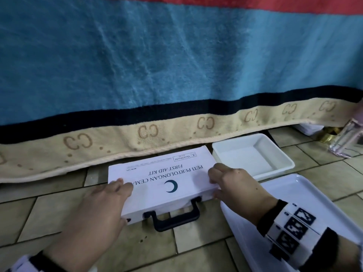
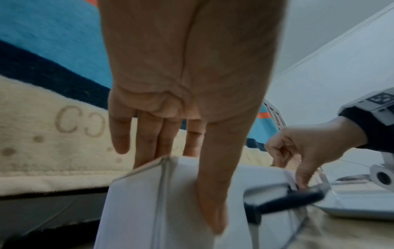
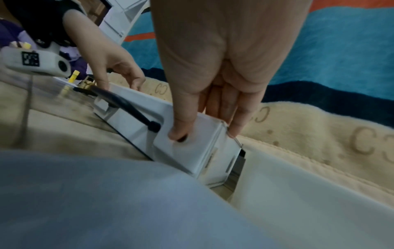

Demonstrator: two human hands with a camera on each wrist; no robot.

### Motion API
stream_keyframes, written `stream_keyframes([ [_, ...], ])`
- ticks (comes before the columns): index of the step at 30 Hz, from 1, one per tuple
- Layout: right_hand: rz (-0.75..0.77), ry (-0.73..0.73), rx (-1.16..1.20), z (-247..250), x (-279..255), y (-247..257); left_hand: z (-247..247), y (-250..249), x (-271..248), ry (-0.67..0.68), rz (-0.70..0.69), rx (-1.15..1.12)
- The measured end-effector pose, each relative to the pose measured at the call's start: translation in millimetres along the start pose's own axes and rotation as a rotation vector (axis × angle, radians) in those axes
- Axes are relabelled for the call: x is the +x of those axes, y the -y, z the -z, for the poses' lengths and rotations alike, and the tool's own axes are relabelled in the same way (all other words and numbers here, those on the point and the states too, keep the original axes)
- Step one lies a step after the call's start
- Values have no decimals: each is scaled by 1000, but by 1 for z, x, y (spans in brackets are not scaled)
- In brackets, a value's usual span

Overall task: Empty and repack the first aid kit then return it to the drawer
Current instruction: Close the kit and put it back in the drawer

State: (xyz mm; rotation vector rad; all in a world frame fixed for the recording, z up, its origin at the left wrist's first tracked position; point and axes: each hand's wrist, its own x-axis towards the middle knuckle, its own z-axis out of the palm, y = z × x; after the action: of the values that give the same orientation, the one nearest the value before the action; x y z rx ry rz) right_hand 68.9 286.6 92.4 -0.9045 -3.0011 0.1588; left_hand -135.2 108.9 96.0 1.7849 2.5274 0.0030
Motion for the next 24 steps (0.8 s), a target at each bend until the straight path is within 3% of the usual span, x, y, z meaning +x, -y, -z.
stream_keyframes([
  [6,86,102,159,27,-19,-64,18,-66,21,-87,-7,-87],
  [10,-42,203,-87,46,-43,-152,18,-157,60,-161,-242,-183],
  [12,-74,258,-168,46,-51,-193,4,-193,83,-144,-261,-177],
  [17,7,278,-152,32,-48,-260,-8,-232,126,31,-126,2],
  [19,69,290,-90,21,-41,-272,-3,-228,134,-22,-83,23],
  [21,122,280,-75,10,-33,-279,7,-223,135,-169,-3,-105],
  [24,248,256,-58,0,-19,-280,13,-215,135,-230,135,-324],
])
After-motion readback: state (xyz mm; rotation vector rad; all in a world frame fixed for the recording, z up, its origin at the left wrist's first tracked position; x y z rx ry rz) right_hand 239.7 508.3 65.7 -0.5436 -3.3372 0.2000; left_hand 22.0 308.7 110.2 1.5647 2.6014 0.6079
